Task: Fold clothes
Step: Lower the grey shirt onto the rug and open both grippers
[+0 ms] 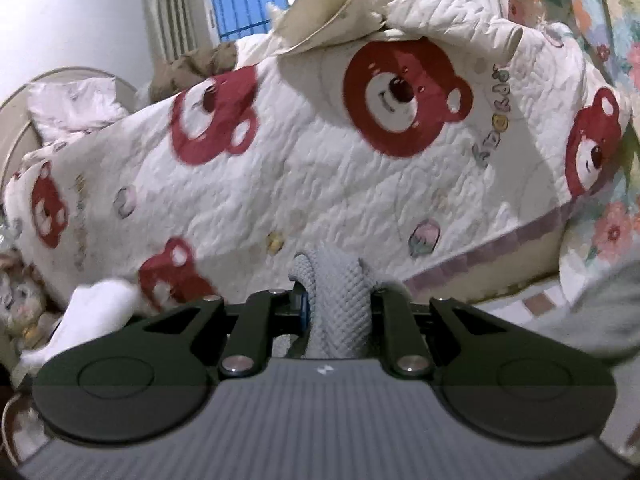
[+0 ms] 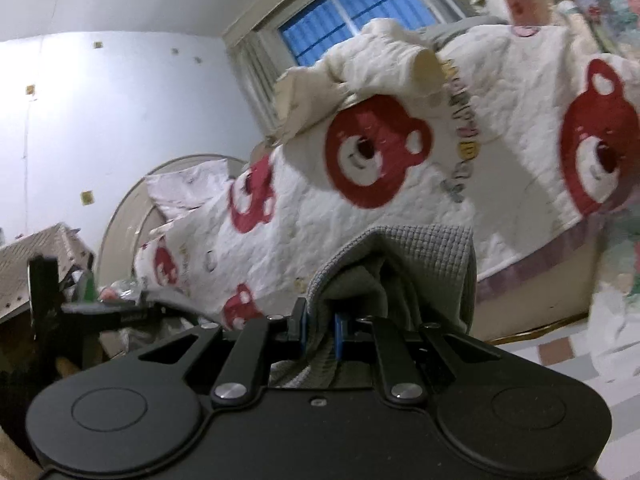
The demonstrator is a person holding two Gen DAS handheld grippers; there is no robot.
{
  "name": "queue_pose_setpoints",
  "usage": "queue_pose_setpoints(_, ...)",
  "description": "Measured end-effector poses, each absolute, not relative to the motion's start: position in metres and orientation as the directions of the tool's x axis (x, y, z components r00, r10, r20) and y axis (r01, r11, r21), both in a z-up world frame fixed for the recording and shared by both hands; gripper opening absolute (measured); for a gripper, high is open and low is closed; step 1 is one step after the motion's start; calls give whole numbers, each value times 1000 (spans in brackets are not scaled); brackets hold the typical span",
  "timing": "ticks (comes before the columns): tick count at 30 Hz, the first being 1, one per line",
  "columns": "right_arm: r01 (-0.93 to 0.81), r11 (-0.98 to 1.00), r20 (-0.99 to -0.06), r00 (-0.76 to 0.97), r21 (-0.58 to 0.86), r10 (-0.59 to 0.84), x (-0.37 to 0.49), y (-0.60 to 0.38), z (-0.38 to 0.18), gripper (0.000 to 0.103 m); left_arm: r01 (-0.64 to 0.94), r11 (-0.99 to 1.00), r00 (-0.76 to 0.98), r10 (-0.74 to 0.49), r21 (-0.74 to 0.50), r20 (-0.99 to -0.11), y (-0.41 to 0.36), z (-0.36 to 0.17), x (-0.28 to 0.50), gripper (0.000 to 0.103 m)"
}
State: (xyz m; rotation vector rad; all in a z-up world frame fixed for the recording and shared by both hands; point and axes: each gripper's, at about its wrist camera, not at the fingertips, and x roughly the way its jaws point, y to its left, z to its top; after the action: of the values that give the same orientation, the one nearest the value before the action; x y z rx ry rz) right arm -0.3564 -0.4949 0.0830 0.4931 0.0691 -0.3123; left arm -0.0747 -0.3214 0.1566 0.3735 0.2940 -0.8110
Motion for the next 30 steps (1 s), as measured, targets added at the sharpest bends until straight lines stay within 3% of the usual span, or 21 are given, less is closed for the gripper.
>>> queue_pose_setpoints(2, 367, 788, -193, 930, 494, -313, -351, -514, 77, 16, 785, 589, 608, -671, 193, -425, -359, 160, -60, 20)
queue_pose_setpoints(3, 396, 755, -231, 918, 524, -321, -343, -527, 71, 22, 804, 566, 577, -671, 182, -466, -383, 150, -48, 24)
queue_pose_setpoints(5, 506, 701, -367, 859, 502, -357, -319, -557, 43, 36, 816, 544, 548, -622, 195, -558, -435, 117, -28, 54)
queue_pose_setpoints(6, 582, 675, -437, 806, 454, -400, -312, -564, 26, 44, 805, 546, 562, -579, 232, -590, -450, 99, -24, 55)
queue_pose_setpoints(8, 723, 610, -557, 667, 323, -495, -302, -574, -9, 44, 804, 531, 563, -534, 267, -631, -464, 62, -22, 55)
queue_pose_setpoints(10, 741, 590, -580, 646, 321, -496, -311, -571, -39, 44, 823, 509, 538, -554, 253, -635, -457, 32, -26, 58)
queue_pose_setpoints(12, 742, 577, -602, 644, 342, -472, -319, -563, -63, 44, 834, 498, 525, -581, 238, -622, -437, 5, -28, 67)
queue_pose_setpoints(15, 713, 598, -622, 666, 366, -413, -319, -547, -88, 44, 817, 514, 545, -543, 260, -639, -405, -30, -17, 67)
queue_pose_setpoints(18, 603, 717, -609, 728, 350, -315, -285, -529, -79, 45, 799, 540, 552, -482, 264, -680, -377, -54, 0, 67)
queue_pose_setpoints(21, 483, 818, -599, 769, 312, -225, -251, -511, -67, 56, 788, 558, 556, -468, 258, -686, -344, -59, 15, 68)
queue_pose_setpoints(24, 414, 881, -601, 772, 230, -206, -221, -494, -54, 58, 756, 567, 609, -428, 327, -668, -315, -61, 27, 72)
queue_pose_setpoints(27, 342, 933, -633, 748, 113, -197, -184, -474, -47, 58, 747, 611, 591, -428, 263, -684, -293, -68, 54, 72)
queue_pose_setpoints(30, 249, 969, -672, 716, -5, -188, -144, -457, -44, 62, 726, 685, 506, -468, 65, -725, -277, -75, 82, 72)
